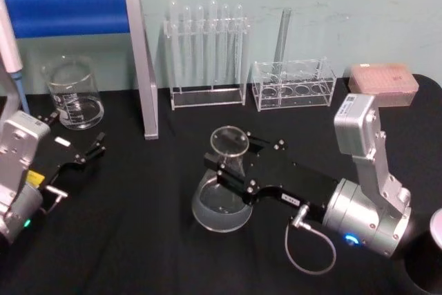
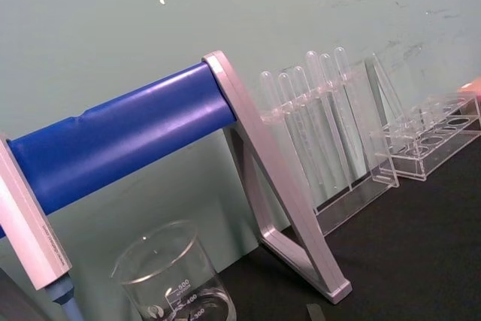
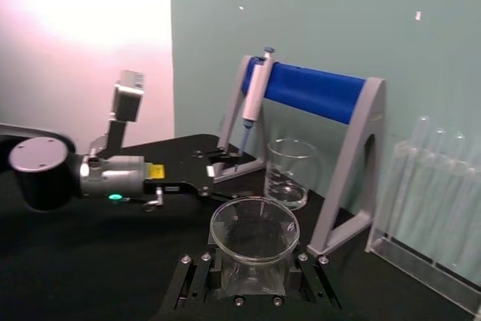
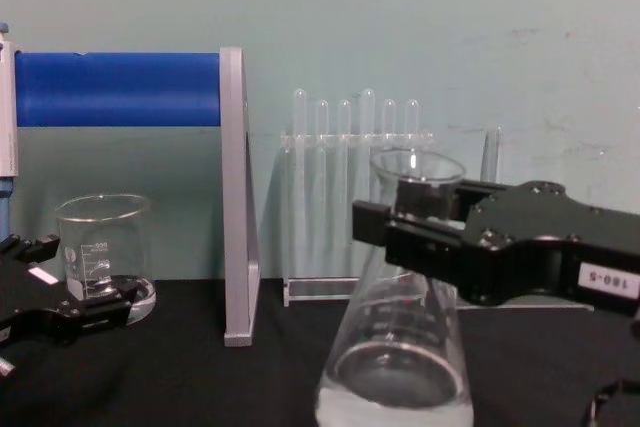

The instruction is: Grasp the erlenmeyer flask with one hand, shake it three times, then place it back.

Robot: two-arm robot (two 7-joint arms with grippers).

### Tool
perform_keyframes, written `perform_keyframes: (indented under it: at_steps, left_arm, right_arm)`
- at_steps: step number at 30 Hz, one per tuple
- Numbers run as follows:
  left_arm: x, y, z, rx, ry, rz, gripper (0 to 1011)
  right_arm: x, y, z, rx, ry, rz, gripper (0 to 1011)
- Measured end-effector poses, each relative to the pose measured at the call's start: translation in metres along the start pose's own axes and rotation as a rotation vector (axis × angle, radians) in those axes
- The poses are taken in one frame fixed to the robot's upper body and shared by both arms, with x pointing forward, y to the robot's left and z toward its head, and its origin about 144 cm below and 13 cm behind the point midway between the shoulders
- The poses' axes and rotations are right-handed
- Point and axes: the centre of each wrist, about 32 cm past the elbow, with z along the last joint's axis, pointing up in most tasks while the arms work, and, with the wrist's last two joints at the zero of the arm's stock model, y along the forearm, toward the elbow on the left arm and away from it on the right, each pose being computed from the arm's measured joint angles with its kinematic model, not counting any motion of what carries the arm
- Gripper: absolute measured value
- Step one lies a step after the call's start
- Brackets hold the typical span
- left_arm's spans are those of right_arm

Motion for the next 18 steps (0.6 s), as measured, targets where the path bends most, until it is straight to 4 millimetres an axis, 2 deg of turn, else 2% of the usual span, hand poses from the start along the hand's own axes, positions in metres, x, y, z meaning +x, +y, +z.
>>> perform_keyframes:
  at_steps: [18]
  left_arm:
    - [0.000,0.000,0.000,0.000,0.000,0.000,1001]
  right_arm:
    - [0.039,-0.001,-0.002,-0.002,-0.022,-0.240,450]
